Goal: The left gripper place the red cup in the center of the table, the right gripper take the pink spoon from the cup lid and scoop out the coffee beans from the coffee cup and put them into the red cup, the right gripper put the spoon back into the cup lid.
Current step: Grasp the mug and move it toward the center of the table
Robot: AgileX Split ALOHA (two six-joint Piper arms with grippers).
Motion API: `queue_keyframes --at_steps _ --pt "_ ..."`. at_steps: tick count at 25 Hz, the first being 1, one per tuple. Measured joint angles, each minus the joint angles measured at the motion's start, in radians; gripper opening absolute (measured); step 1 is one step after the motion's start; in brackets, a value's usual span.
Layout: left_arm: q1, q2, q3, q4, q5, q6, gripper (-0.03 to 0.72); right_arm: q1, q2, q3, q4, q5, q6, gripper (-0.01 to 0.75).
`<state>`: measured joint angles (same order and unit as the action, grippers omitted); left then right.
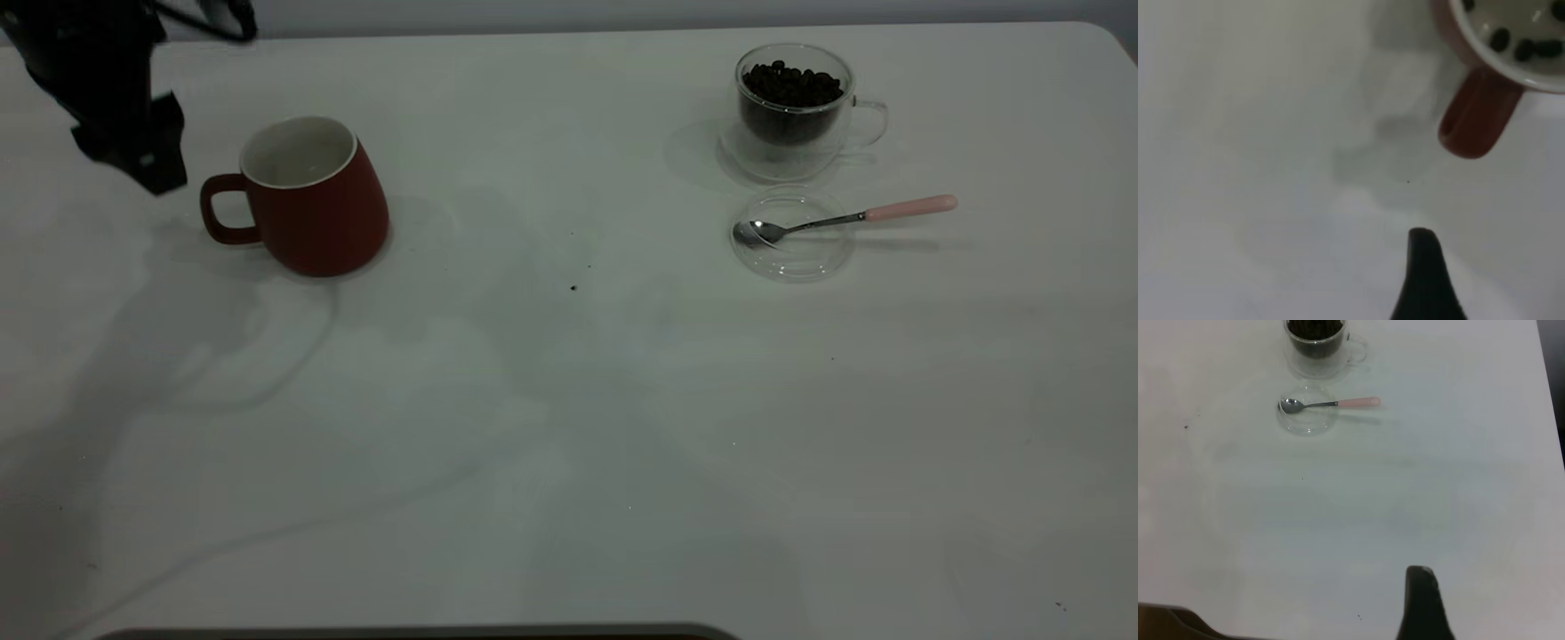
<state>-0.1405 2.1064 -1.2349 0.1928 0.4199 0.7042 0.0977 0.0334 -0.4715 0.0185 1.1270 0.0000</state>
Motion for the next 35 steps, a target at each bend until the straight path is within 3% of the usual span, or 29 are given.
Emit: queue_keyframes --at_steps 5,19,25,35 --pt "-0.005 0.046 -0.001 0.000 -0.016 0.094 0.586 0.000 0.000 0.000 0.000 0.000 0.000 0.563" --pt "-0.023 0.144 -0.002 -0.001 -0.259 0.211 0.586 0.000 -0.005 0.000 0.000 0.000 0.000 0.563" --pt "-0.079 0.172 -0.003 0.005 -0.315 0.235 0.586 0.000 -0.006 0.000 0.000 0.000 0.000 0.563" --pt "-0.231 0.210 -0.010 0.006 -0.420 0.236 0.586 0.000 -0.005 0.000 0.000 0.000 0.000 0.563"
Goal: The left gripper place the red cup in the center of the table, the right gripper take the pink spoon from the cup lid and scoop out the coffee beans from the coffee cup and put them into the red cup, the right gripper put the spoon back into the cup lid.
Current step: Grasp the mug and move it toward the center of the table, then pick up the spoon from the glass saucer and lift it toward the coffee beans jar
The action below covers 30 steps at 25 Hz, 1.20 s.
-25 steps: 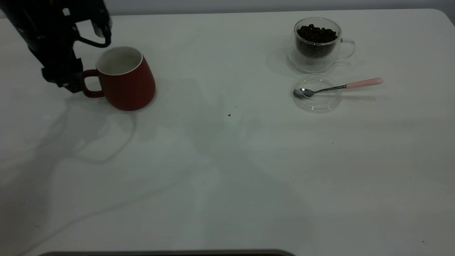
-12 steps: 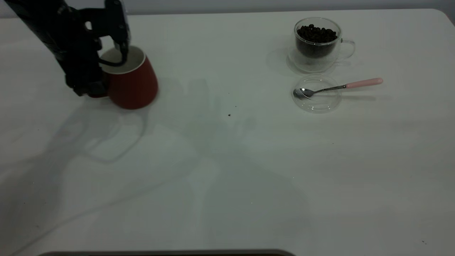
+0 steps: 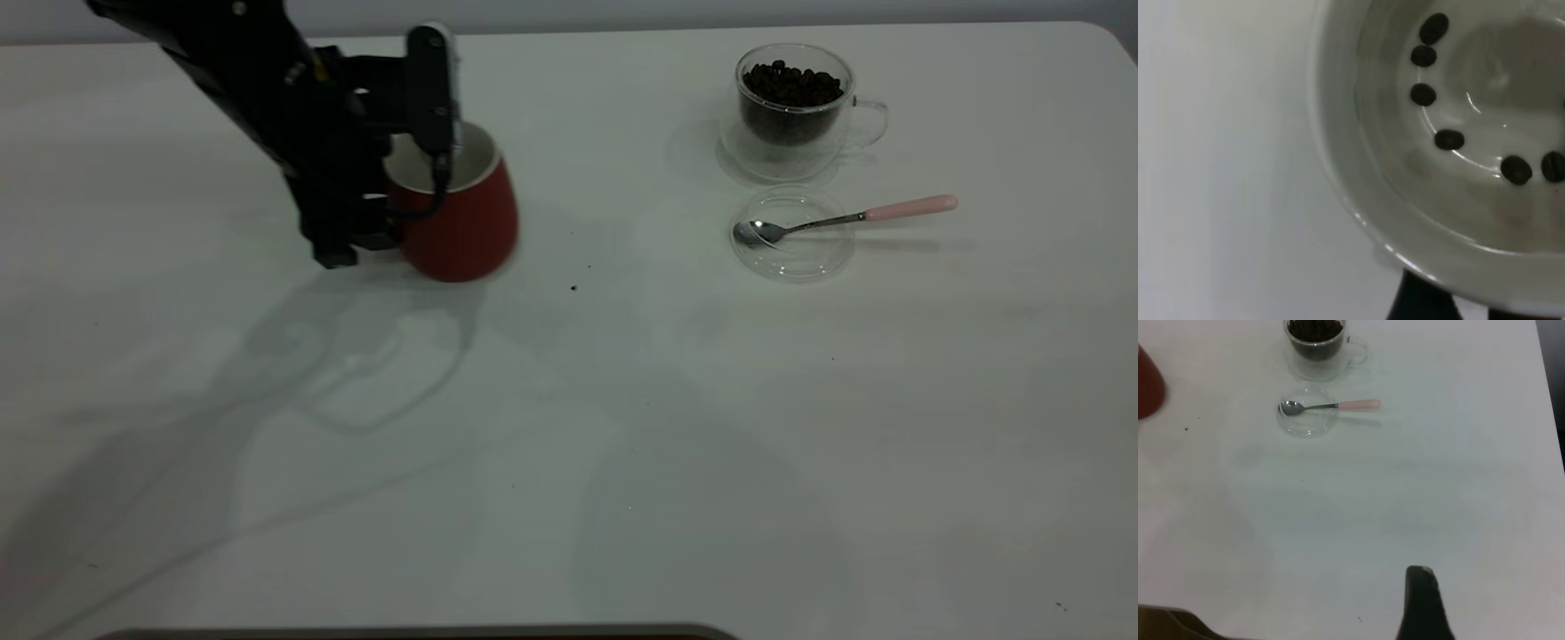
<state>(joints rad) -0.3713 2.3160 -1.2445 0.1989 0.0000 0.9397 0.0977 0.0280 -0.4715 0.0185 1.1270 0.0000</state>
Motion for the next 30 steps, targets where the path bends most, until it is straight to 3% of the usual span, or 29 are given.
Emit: queue_keyframes --at_steps 8,15,22,26,30 --pt "-0.044 0.007 -0.071 0.000 0.031 -0.060 0.586 0.000 -0.001 0.000 0.000 0.000 0.000 0.563" --pt "-0.034 -0.078 -0.098 0.000 0.245 -0.081 0.586 0.000 -0.001 0.000 0.000 0.000 0.000 0.563" --pt "-0.032 -0.375 -0.098 -0.002 0.410 -0.398 0.586 0.000 -0.001 0.000 0.000 0.000 0.000 0.563" --pt "-0.032 -0.622 -0.098 -0.002 0.594 -0.616 0.586 0.000 -0.001 0.000 0.000 0.000 0.000 0.563" --pt "-0.032 -0.860 -0.098 -0.002 0.864 -0.782 0.586 0.000 -0.001 0.000 0.000 0.000 0.000 0.563"
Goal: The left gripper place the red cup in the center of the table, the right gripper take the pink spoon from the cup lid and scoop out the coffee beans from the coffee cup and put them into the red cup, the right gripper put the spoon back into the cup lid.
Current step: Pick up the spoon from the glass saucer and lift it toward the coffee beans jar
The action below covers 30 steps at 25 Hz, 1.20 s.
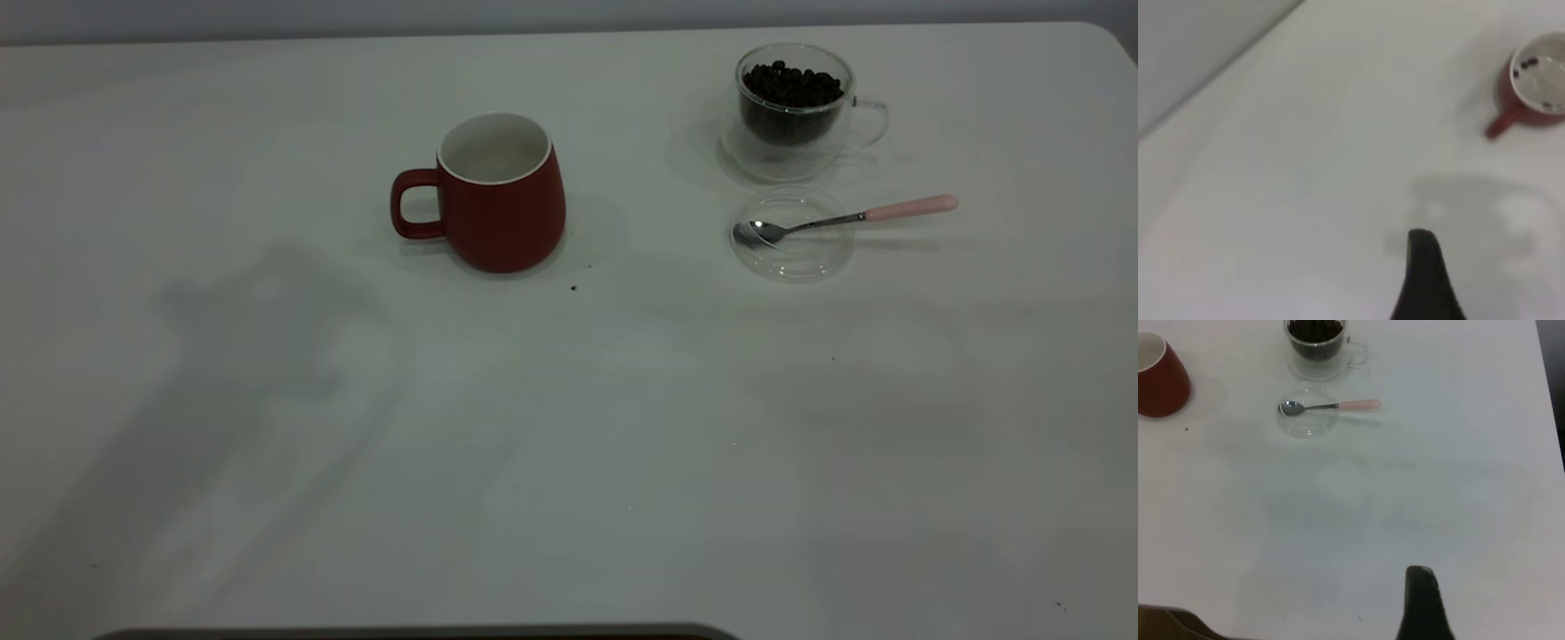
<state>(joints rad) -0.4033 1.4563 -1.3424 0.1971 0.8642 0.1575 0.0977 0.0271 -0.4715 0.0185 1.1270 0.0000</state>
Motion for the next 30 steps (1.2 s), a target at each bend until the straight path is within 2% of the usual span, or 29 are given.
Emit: queue_keyframes --at_steps 6,11,16,23,30 --pt "0.000 -0.244 0.000 -0.001 0.298 -0.166 0.586 0.000 0.000 0.000 0.000 0.000 0.000 0.563" --pt "0.000 -0.345 0.099 -0.032 0.305 -0.302 0.586 0.000 0.000 0.000 0.000 0.000 0.000 0.563" --pt "0.000 -0.446 0.400 -0.087 0.305 -0.309 0.586 0.000 0.000 0.000 0.000 0.000 0.000 0.563" --pt "0.000 -0.617 0.810 -0.129 0.248 -0.186 0.586 0.000 0.000 0.000 0.000 0.000 0.000 0.563" --pt "0.000 -0.827 0.854 -0.182 0.235 -0.185 0.586 0.000 0.000 0.000 0.000 0.000 0.000 0.563"
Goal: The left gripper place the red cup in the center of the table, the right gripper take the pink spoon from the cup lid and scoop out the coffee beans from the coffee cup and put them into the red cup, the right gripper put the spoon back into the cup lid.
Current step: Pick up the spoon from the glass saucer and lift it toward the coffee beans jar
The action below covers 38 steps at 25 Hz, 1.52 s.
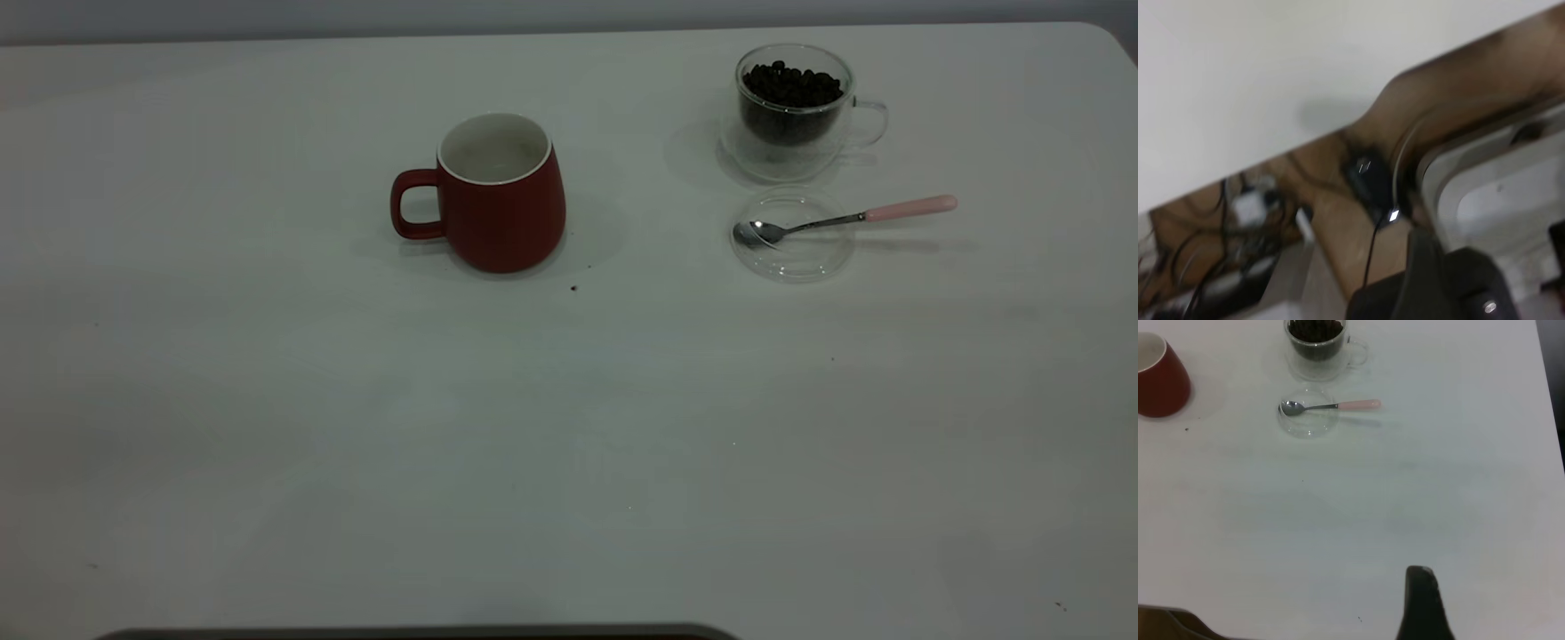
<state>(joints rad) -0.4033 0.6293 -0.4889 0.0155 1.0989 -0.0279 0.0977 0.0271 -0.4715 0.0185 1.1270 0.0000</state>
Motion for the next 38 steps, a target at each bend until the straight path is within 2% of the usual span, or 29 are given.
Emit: queue_keyframes --at_steps 7,10,15,20,38 --pt "0.020 -0.278 0.000 -0.016 0.013 0.000 0.586 0.000 0.000 0.000 0.000 0.000 0.000 0.563" --pt "0.088 -0.402 0.000 -0.016 0.018 0.000 0.586 0.000 0.000 0.000 0.000 0.000 0.000 0.563" --pt "0.254 -0.597 0.000 -0.021 0.028 0.000 0.586 0.000 0.000 0.000 0.000 0.000 0.000 0.562" --pt "0.351 -0.647 0.000 -0.023 0.045 0.000 0.586 0.000 0.000 0.000 0.000 0.000 0.000 0.562" --pt "0.361 -0.647 0.000 -0.023 0.045 0.000 0.586 0.000 0.000 0.000 0.000 0.000 0.005 0.561"
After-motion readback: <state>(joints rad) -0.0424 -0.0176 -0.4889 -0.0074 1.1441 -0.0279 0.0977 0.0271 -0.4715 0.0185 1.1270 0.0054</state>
